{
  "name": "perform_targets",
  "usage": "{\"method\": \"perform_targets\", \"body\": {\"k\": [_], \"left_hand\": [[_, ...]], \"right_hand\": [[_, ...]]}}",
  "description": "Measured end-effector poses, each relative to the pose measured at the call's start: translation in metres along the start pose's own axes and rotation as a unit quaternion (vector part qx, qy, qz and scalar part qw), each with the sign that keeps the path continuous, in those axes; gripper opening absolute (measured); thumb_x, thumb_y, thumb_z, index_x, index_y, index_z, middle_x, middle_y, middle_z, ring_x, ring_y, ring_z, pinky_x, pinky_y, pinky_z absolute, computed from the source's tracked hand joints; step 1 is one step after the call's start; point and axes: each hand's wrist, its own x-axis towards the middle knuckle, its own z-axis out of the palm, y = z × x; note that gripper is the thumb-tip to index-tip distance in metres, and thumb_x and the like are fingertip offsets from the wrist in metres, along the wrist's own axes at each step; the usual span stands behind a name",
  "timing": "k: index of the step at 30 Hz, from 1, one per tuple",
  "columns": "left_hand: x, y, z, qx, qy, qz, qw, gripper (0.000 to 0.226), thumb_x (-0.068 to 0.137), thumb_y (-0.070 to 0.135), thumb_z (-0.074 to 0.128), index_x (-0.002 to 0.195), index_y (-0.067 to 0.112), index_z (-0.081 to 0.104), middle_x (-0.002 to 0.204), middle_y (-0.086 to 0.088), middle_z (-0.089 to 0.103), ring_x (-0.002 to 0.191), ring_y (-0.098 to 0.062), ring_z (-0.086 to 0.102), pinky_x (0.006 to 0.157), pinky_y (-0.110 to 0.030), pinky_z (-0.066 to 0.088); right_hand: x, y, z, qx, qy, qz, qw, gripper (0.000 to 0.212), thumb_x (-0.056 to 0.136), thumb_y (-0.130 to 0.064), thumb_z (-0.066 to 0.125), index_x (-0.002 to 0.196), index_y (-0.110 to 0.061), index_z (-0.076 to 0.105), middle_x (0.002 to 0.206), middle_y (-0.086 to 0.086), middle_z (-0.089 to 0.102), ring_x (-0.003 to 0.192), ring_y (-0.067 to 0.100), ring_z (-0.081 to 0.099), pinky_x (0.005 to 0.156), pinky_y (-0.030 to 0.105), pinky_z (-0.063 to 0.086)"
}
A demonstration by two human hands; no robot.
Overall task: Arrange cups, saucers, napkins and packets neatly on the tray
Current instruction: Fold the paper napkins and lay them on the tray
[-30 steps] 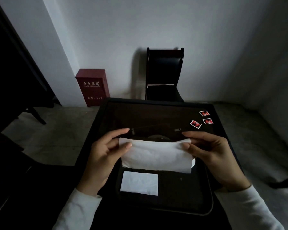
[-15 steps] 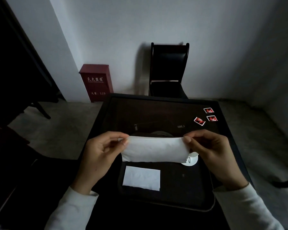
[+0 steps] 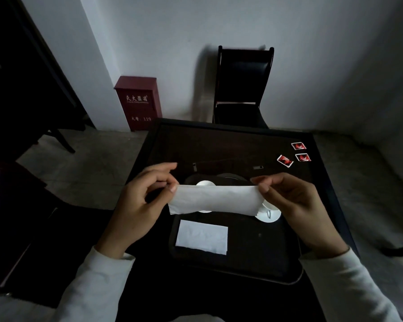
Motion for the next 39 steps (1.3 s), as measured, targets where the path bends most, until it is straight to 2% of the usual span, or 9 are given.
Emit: {"method": "perform_targets", "body": {"k": [5, 11, 13, 19, 24, 27, 32, 35, 39], "left_hand": [[-0.003, -0.011, 0.003, -0.040, -0.019, -0.054, 0.998, 0.009, 0.092, 0.030, 0.062, 0.096, 0.026, 0.070, 0.094, 0.001, 0.077, 0.090, -0.008, 0.071, 0.077, -0.014, 0.051], [-0.003, -0.043, 0.016, -0.112, 0.029, -0.153, 0.981, 0.010, 0.092, 0.019, 0.069, 0.095, 0.027, 0.074, 0.092, 0.003, 0.078, 0.089, -0.003, 0.070, 0.077, -0.013, 0.051], [-0.004, -0.054, 0.023, -0.154, 0.044, -0.201, 0.966, 0.015, 0.093, 0.015, 0.069, 0.098, 0.028, 0.075, 0.092, 0.003, 0.077, 0.090, -0.005, 0.069, 0.078, -0.018, 0.052], [-0.016, -0.093, 0.041, -0.296, 0.013, -0.347, 0.890, 0.039, 0.088, 0.005, 0.072, 0.122, 0.024, 0.069, 0.097, -0.009, 0.077, 0.091, -0.020, 0.073, 0.072, -0.030, 0.060], [-0.026, -0.132, 0.052, -0.250, 0.033, -0.405, 0.879, 0.045, 0.083, -0.002, 0.076, 0.121, 0.020, 0.068, 0.101, -0.019, 0.078, 0.089, -0.026, 0.077, 0.071, -0.032, 0.062], [-0.032, -0.153, 0.060, -0.213, 0.041, -0.419, 0.882, 0.039, 0.079, 0.000, 0.080, 0.111, 0.022, 0.071, 0.104, -0.019, 0.075, 0.090, -0.027, 0.077, 0.071, -0.032, 0.060], [-0.035, -0.178, 0.075, -0.155, 0.045, -0.432, 0.887, 0.024, 0.080, -0.003, 0.079, 0.097, 0.013, 0.072, 0.101, -0.015, 0.076, 0.096, -0.026, 0.073, 0.088, -0.042, 0.057], [-0.033, -0.189, 0.083, -0.131, 0.034, -0.431, 0.892, 0.016, 0.082, -0.009, 0.074, 0.091, 0.004, 0.075, 0.094, -0.014, 0.076, 0.092, -0.025, 0.071, 0.084, -0.034, 0.055], [-0.030, -0.203, 0.090, -0.083, -0.024, -0.434, 0.897, 0.027, 0.082, -0.005, 0.075, 0.106, 0.006, 0.076, 0.106, -0.003, 0.075, 0.104, -0.016, 0.069, 0.085, -0.022, 0.051]], "right_hand": [[0.001, 0.010, 0.015, 0.082, 0.008, 0.053, 0.995, 0.010, 0.090, -0.023, 0.064, 0.091, -0.015, 0.070, 0.085, -0.005, 0.072, 0.083, 0.006, 0.068, 0.069, 0.018, 0.055], [0.002, 0.036, 0.027, 0.108, 0.028, 0.162, 0.981, 0.022, 0.086, -0.033, 0.066, 0.095, -0.013, 0.069, 0.086, 0.001, 0.073, 0.083, 0.013, 0.071, 0.068, 0.028, 0.061], [0.003, 0.049, 0.030, 0.102, 0.042, 0.185, 0.977, 0.019, 0.089, -0.033, 0.067, 0.095, -0.015, 0.070, 0.086, 0.003, 0.072, 0.082, 0.015, 0.070, 0.070, 0.033, 0.059], [0.002, 0.104, 0.040, 0.134, 0.059, 0.269, 0.952, 0.013, 0.091, -0.020, 0.074, 0.103, -0.017, 0.074, 0.093, 0.006, 0.077, 0.085, 0.015, 0.073, 0.066, 0.027, 0.057], [-0.004, 0.154, 0.046, 0.115, 0.072, 0.335, 0.932, 0.030, 0.088, -0.006, 0.076, 0.118, -0.007, 0.070, 0.106, 0.018, 0.075, 0.091, 0.023, 0.076, 0.068, 0.028, 0.060], [-0.007, 0.179, 0.052, 0.095, 0.095, 0.361, 0.923, 0.028, 0.087, -0.001, 0.076, 0.115, -0.001, 0.071, 0.095, 0.014, 0.078, 0.080, 0.018, 0.078, 0.064, 0.025, 0.060], [-0.011, 0.213, 0.059, 0.098, 0.113, 0.408, 0.901, 0.023, 0.088, 0.001, 0.073, 0.111, 0.005, 0.071, 0.102, 0.023, 0.075, 0.086, 0.029, 0.074, 0.070, 0.035, 0.062], [-0.007, 0.224, 0.061, 0.095, 0.118, 0.423, 0.893, 0.022, 0.089, 0.002, 0.072, 0.111, 0.004, 0.071, 0.101, 0.020, 0.074, 0.087, 0.028, 0.073, 0.072, 0.037, 0.064], [-0.001, 0.236, 0.061, 0.087, 0.103, 0.449, 0.883, 0.028, 0.086, 0.006, 0.074, 0.113, 0.001, 0.069, 0.105, 0.021, 0.071, 0.088, 0.027, 0.072, 0.069, 0.032, 0.064]]}}
